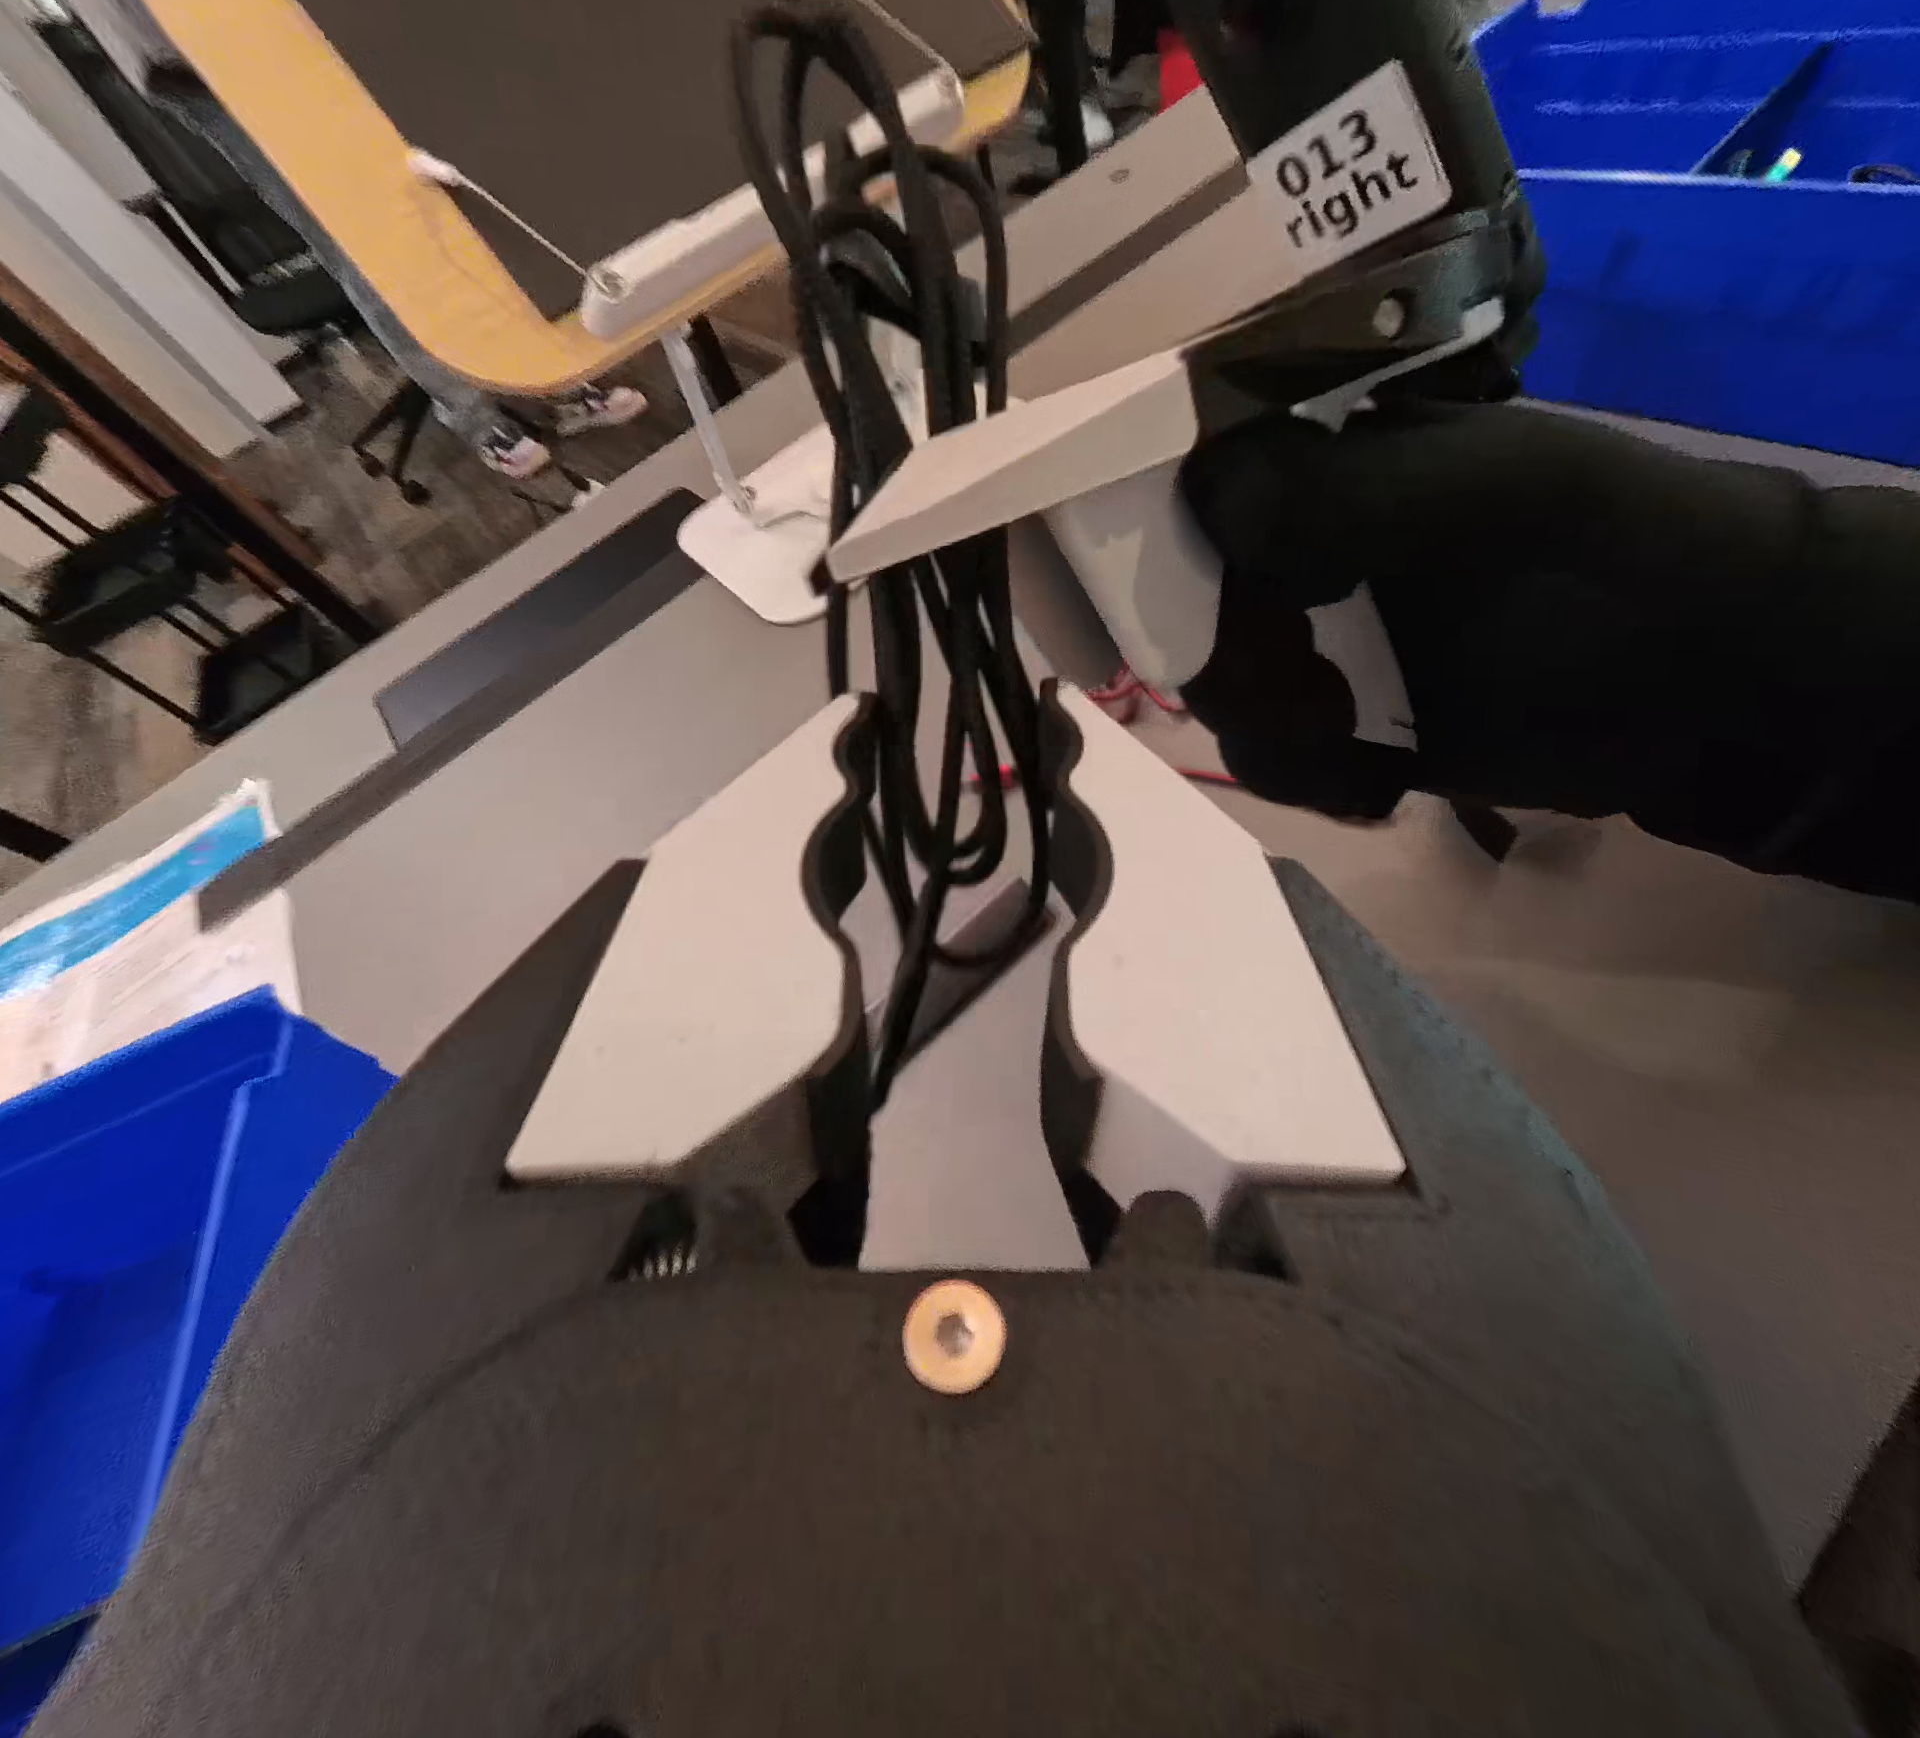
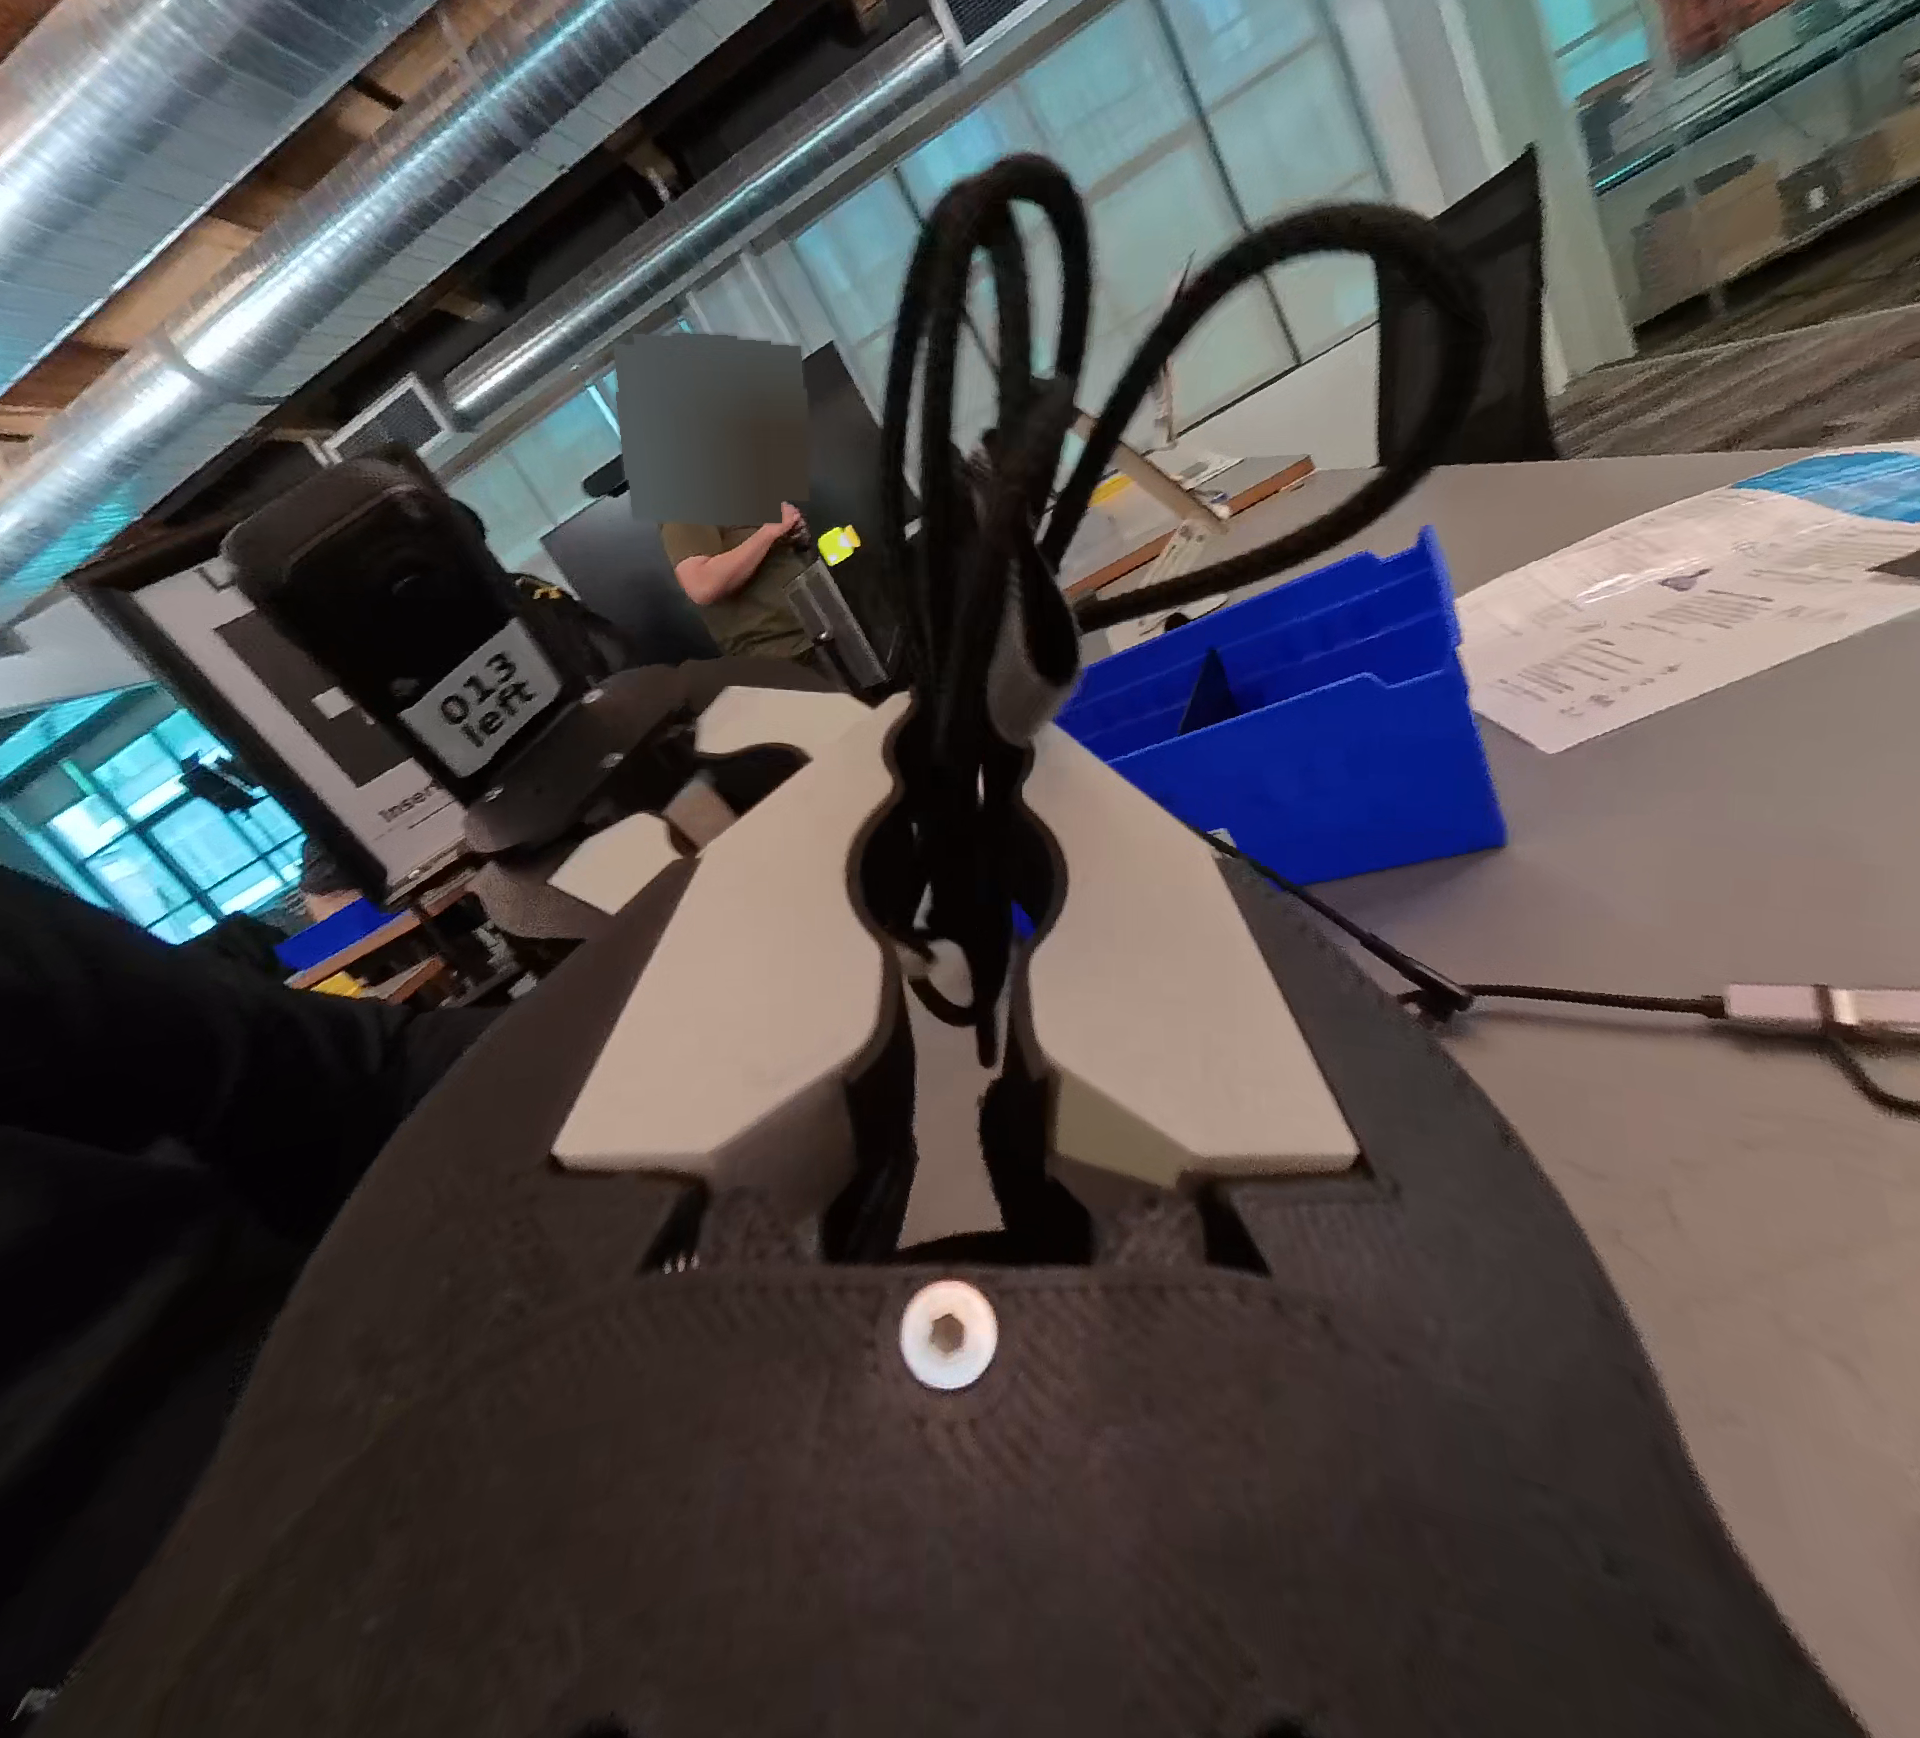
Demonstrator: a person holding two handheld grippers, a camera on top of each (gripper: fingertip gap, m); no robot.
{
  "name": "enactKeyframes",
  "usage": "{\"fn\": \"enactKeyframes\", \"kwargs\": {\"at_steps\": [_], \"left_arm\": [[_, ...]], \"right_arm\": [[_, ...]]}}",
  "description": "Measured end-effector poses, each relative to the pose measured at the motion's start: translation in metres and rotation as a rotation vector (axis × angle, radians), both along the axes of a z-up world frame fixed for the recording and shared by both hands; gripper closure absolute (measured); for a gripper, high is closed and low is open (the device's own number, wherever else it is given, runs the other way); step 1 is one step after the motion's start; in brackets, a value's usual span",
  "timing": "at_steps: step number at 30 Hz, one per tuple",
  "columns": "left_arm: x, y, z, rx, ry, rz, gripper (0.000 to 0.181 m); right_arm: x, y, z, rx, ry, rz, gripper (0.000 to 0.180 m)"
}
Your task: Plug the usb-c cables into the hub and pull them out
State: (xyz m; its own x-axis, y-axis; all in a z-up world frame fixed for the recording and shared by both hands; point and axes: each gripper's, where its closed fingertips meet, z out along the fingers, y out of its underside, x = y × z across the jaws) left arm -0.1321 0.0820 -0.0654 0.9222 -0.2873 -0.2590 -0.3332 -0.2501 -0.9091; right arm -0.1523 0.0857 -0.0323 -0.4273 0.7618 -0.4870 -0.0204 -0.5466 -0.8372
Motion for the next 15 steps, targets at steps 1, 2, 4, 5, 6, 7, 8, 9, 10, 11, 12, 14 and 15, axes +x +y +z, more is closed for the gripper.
{"fn": "enactKeyframes", "kwargs": {"at_steps": [1, 2, 4, 5, 6, 7, 8, 9, 10, 11, 12, 14, 15], "left_arm": [[-0.002, -0.003, 0.006, 0.032, 0.006, 0.016, 0.146], [-0.006, -0.005, 0.012, 0.063, 0.016, 0.039, 0.139], [-0.007, -0.006, 0.013, 0.047, 0.035, 0.049, 0.131], [-0.008, -0.003, 0.008, 0.013, 0.043, 0.058, 0.123], [-0.008, 0.000, 0.001, -0.024, 0.055, 0.069, 0.115], [-0.009, 0.003, -0.007, -0.065, 0.062, 0.079, 0.110], [-0.009, 0.006, -0.015, -0.099, 0.057, 0.081, 0.109], [-0.008, 0.009, -0.020, -0.118, 0.041, 0.083, 0.112], [-0.009, 0.011, -0.023, -0.130, 0.023, 0.085, 0.116], [-0.008, 0.012, -0.025, -0.139, 0.005, 0.080, 0.123], [-0.007, 0.013, -0.026, -0.145, -0.005, 0.072, 0.133], [-0.007, 0.013, -0.029, -0.161, -0.016, 0.063, 0.150], [-0.007, 0.012, -0.031, -0.173, -0.033, 0.055, 0.156]], "right_arm": [[0.001, 0.004, -0.002, -0.004, -0.005, -0.012, 0.173], [0.002, 0.007, -0.004, -0.013, -0.010, -0.016, 0.175], [0.002, 0.013, -0.006, -0.021, -0.014, -0.039, 0.175], [0.002, 0.012, -0.007, -0.017, -0.017, -0.042, 0.173], [0.001, 0.010, -0.007, -0.014, -0.019, -0.043, 0.173], [0.000, 0.008, -0.006, -0.011, -0.016, -0.051, 0.173], [-0.001, 0.007, -0.005, -0.003, -0.014, -0.065, 0.173], [-0.003, 0.005, -0.005, 0.006, -0.014, -0.069, 0.173], [-0.004, 0.002, -0.005, 0.014, -0.017, -0.068, 0.173], [-0.005, 0.000, -0.005, 0.021, -0.018, -0.070, 0.173], [-0.005, -0.004, -0.006, 0.030, -0.020, -0.067, 0.173], [-0.005, -0.010, -0.007, 0.038, -0.017, -0.062, 0.173], [-0.005, -0.011, -0.008, 0.045, -0.018, -0.063, 0.173]]}}
